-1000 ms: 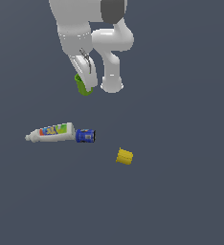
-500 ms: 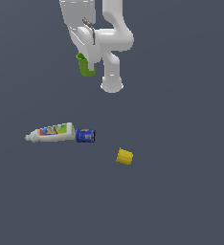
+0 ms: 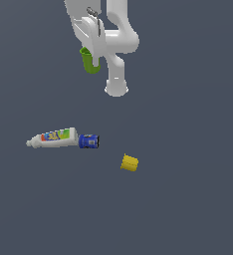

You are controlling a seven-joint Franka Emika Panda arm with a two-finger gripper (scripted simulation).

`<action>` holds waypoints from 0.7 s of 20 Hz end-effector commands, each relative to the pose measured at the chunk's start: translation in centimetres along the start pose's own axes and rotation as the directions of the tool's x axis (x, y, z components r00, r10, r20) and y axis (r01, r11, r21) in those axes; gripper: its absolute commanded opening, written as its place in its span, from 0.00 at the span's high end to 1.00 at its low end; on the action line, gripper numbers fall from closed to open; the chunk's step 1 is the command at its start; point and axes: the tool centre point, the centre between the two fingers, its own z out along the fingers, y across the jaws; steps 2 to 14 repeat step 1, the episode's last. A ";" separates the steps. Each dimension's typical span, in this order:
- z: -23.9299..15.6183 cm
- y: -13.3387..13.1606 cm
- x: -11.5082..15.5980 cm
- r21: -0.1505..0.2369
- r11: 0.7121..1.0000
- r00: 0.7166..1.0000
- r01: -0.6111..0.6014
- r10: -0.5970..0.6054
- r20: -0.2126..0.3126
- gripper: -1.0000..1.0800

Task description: Pick up a designated object from a clutter of objects.

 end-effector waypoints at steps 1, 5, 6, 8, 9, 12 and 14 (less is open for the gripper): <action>0.0 0.0 0.0 0.001 1.000 1.000 0.000 0.000 0.000 1.00; 0.0 0.0 0.0 0.001 1.000 1.000 0.000 0.000 0.000 1.00; 0.0 0.0 0.0 0.001 1.000 1.000 0.000 0.000 0.000 1.00; 0.0 0.0 0.0 0.001 1.000 1.000 0.000 0.000 0.000 1.00; 0.0 0.0 0.0 0.001 1.000 1.000 0.000 0.000 0.000 1.00; 0.0 0.0 0.0 0.001 1.000 1.000 0.000 0.000 0.000 1.00; 0.0 0.0 0.0 0.001 1.000 1.000 0.000 0.000 0.000 1.00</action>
